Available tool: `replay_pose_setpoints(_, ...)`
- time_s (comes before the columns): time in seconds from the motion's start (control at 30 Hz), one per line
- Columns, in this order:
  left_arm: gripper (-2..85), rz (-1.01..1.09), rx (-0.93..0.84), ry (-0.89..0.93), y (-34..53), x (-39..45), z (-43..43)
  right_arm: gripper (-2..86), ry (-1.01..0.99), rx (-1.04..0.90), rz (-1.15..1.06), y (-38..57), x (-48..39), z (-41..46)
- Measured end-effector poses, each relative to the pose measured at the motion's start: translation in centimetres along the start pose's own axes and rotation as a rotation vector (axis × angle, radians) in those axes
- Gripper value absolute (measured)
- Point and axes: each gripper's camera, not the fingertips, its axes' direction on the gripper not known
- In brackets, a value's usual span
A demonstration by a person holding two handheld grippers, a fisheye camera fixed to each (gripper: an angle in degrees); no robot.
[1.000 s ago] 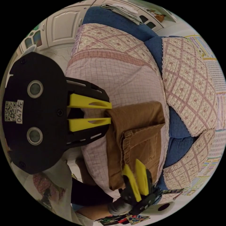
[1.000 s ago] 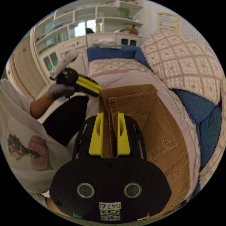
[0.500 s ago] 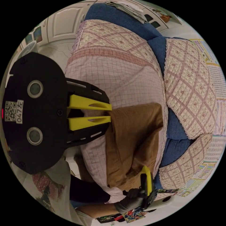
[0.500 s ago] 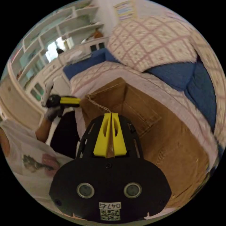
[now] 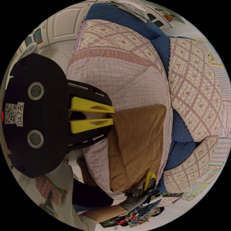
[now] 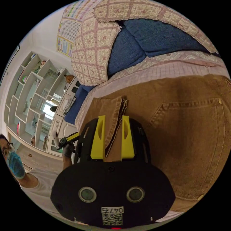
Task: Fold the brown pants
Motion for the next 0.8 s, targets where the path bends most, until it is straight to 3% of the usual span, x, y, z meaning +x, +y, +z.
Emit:
replay_pose_setpoints(0.17,3.4,0.011,-0.005,-0.016,-0.9,2.5,-1.2,4.1,0.125,-0.124,-0.017,-3.7,-0.1,1.4)
replay_pose_setpoints(0.33,1.3,0.075,-0.005,-0.074,-1.8,6.2,-2.7,-0.2,0.206,-0.119,-0.136,-3.6,-2.7,-0.6)
replay_pose_setpoints(0.53,-0.4,0.246,-0.02,-0.27,-3.0,14.4,-4.6,-0.5,0.332,-0.085,-0.236,-2.7,-5.2,-5.2)
replay_pose_setpoints(0.67,-0.6,0.396,-0.074,-0.465,-3.6,21.0,-3.9,0.6,0.348,-0.164,-0.168,-1.7,-3.2,-5.3)
replay_pose_setpoints(0.8,-0.4,0.391,-0.074,-0.436,-3.8,22.0,-4.0,4.4,0.258,-0.141,-0.083,-0.2,-1.6,-7.3)
